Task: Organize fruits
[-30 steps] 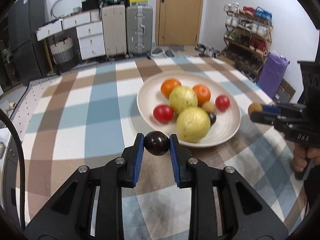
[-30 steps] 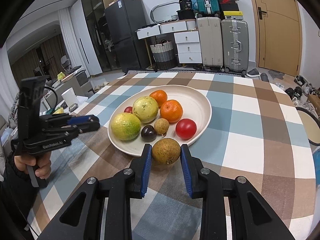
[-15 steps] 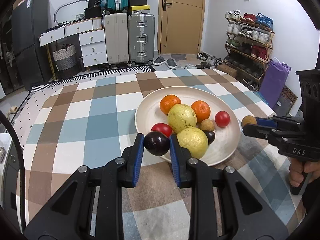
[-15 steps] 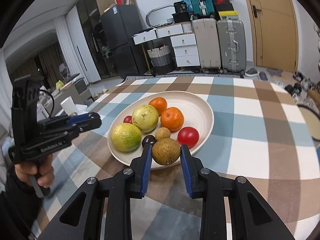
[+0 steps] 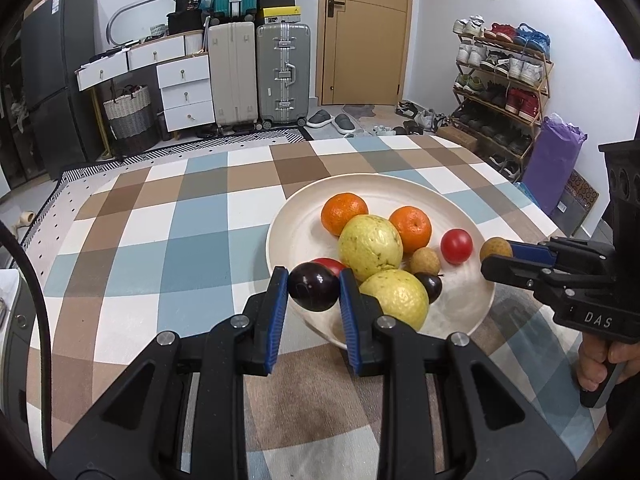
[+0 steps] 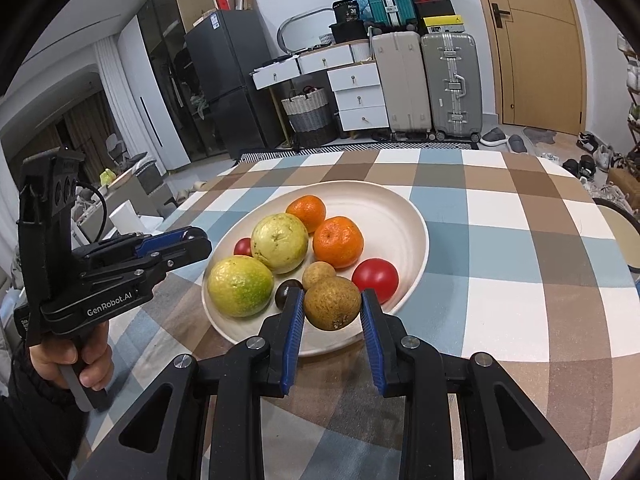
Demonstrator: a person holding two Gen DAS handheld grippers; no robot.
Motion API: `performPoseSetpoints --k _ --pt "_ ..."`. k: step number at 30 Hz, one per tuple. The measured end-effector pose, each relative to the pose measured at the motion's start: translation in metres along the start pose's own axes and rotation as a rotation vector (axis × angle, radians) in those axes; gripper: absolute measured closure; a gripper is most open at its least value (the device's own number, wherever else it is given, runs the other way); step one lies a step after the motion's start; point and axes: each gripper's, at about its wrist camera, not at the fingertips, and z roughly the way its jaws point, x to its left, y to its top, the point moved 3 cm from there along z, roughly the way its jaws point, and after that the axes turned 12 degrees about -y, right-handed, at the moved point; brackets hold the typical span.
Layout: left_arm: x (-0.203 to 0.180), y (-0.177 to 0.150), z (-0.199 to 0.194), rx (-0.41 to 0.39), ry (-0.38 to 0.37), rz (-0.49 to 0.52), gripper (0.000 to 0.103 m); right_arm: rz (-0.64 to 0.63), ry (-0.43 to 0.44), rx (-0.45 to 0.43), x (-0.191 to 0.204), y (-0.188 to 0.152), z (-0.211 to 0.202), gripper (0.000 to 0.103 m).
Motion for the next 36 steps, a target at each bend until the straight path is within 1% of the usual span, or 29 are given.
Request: performPoseSetpoints --k 5,12,14,16,20,22,23,24,25,27,28,30,31,32,33,34,36 --pt "0.001 -0.002 0.010 0.016 0.005 0.005 0.080 -0.008 -0.019 0.024 0.002 0.003 0.009 0.074" --pt "-0.002 -0.003 0.019 0.025 -0.003 0.017 0.080 -0.030 -0.021 0.017 0.006 0.002 0.008 0.073" --pt "-0.002 -0.004 0.020 0.027 -0.011 0.015 0.080 -0.022 -0.024 0.014 0.004 0.003 0.007 0.067" --pt "-0.002 -0.004 0.020 0.026 -0.014 0.009 0.080 -0.020 -0.028 -0.011 0.003 0.003 0.003 0.058" --pt "0.000 -0.003 0.015 0.015 -0.017 -0.006 0.080 -0.070 -0.079 -0.063 0.004 0.004 -0.007 0.054" --pt "0.002 -0.004 0.011 0.009 -0.017 -0.020 0.079 -0.074 -0.078 -0.071 0.004 0.003 -0.009 0.043" --pt "0.003 -0.004 0.010 0.005 -0.014 -0.021 0.077 -0.075 -0.073 -0.073 0.004 0.002 -0.010 0.030" --pt "0.003 -0.004 0.008 0.002 -0.012 -0.020 0.072 -0.076 -0.067 -0.081 0.004 0.001 -0.012 0.022" --pt "0.002 -0.005 0.006 -0.002 -0.011 -0.018 0.068 -0.079 -0.064 -0.088 0.004 0.001 -0.013 0.020" --pt "0.000 -0.006 0.001 -0.013 -0.001 -0.008 0.052 -0.087 -0.074 -0.100 0.005 0.000 -0.016 0.016" --pt "-0.001 -0.007 -0.002 -0.021 0.004 -0.002 0.049 -0.090 -0.078 -0.104 0.005 -0.001 -0.017 0.015" --pt "-0.003 -0.007 -0.008 -0.035 0.009 0.005 0.034 -0.091 -0.080 -0.110 0.006 -0.002 -0.019 0.011" --pt "-0.005 -0.008 -0.013 -0.049 0.011 0.006 0.029 -0.091 -0.082 -0.112 0.005 -0.002 -0.020 0.009" --pt "-0.007 -0.008 -0.017 -0.060 0.013 0.006 0.022 -0.089 -0.083 -0.118 0.005 -0.002 -0.021 0.005" --pt "-0.008 -0.008 -0.022 -0.080 0.013 0.005 0.021 -0.087 -0.082 -0.125 0.004 -0.003 -0.023 0.002" --pt "-0.010 -0.009 -0.026 -0.089 0.014 0.003 0.021 -0.084 -0.077 -0.133 0.003 -0.003 -0.026 0.002" --pt "-0.013 -0.010 -0.035 -0.108 0.009 -0.004 0.017 -0.076 -0.059 -0.153 0.002 -0.002 -0.032 0.001"
